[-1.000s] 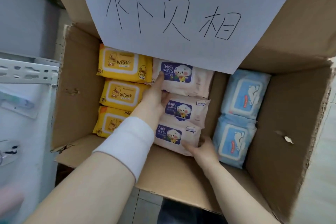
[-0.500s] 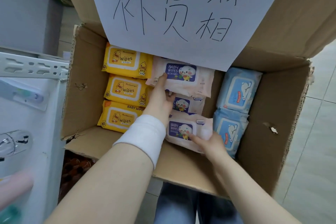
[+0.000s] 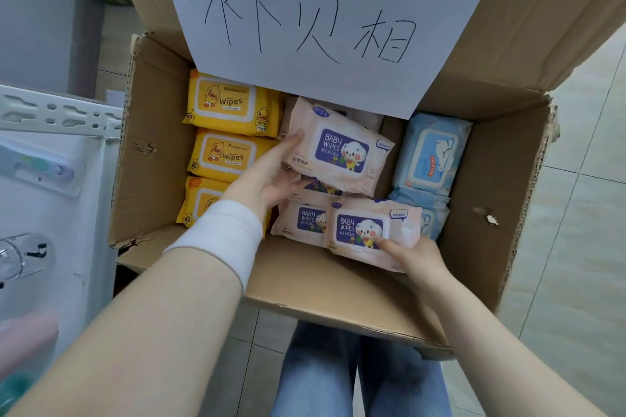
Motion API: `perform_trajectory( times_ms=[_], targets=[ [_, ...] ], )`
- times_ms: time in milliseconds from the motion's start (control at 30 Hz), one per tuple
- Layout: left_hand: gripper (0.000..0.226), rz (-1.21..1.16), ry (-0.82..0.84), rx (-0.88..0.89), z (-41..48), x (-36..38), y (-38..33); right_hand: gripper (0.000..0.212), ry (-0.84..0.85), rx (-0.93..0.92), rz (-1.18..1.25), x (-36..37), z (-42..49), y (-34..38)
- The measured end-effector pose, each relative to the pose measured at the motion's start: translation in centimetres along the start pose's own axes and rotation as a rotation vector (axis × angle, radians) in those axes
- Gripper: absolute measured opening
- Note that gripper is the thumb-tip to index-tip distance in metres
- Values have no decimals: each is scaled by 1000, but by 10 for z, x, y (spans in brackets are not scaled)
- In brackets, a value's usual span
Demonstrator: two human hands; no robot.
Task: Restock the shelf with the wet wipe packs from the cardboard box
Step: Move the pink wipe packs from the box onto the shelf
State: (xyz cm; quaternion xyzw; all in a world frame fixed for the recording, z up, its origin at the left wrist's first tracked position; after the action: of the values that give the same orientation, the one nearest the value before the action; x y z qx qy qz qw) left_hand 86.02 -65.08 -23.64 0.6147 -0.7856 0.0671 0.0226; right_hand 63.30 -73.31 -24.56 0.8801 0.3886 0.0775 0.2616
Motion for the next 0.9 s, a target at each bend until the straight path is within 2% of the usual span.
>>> perform_trajectory(
  times_ms=[67,133,200,267,400,567,667,767,900],
  targets=[
    [27,118,36,-45,-5,-7,-10,37,-3,-7,5,1,0,-2],
    [46,388,0,-50,-5,-8,-18,39,-9,-10,16,1,1,-4],
    [60,682,-135,-12,0,-1,-19,42,-10,-1,5,2,3,-7],
    [62,798,-280,71,6,4,-18,51,-7,4,-9,4,5,-10],
    [61,751,-255,146,7,4,-11,56,12,5,-34,3,3,-6],
    [49,641,-196,254,-37,-13,2,37,59,-40,-59,-11,-31,21],
    [43,536,-154,309,-83,-33,8,35,79,-82,-86,-24,-61,44],
    [35,421,-171,387,-145,-57,17,22,103,-162,-128,-32,-100,70],
    [18,214,-170,589,-243,-94,45,16,186,-318,-134,-28,-160,99]
  ],
)
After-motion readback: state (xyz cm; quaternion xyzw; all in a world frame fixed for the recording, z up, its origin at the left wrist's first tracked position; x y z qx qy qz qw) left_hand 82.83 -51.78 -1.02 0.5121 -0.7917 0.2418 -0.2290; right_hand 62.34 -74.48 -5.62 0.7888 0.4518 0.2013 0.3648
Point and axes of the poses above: each hand's wrist, its own z-axis towards the middle knuckle, its own x-axis out of the palm, y = z × x, the point moved 1 cm from there along z, towards the middle knuckle, and after that the axes turned 12 degrees about -x, right-handed, at the moved point
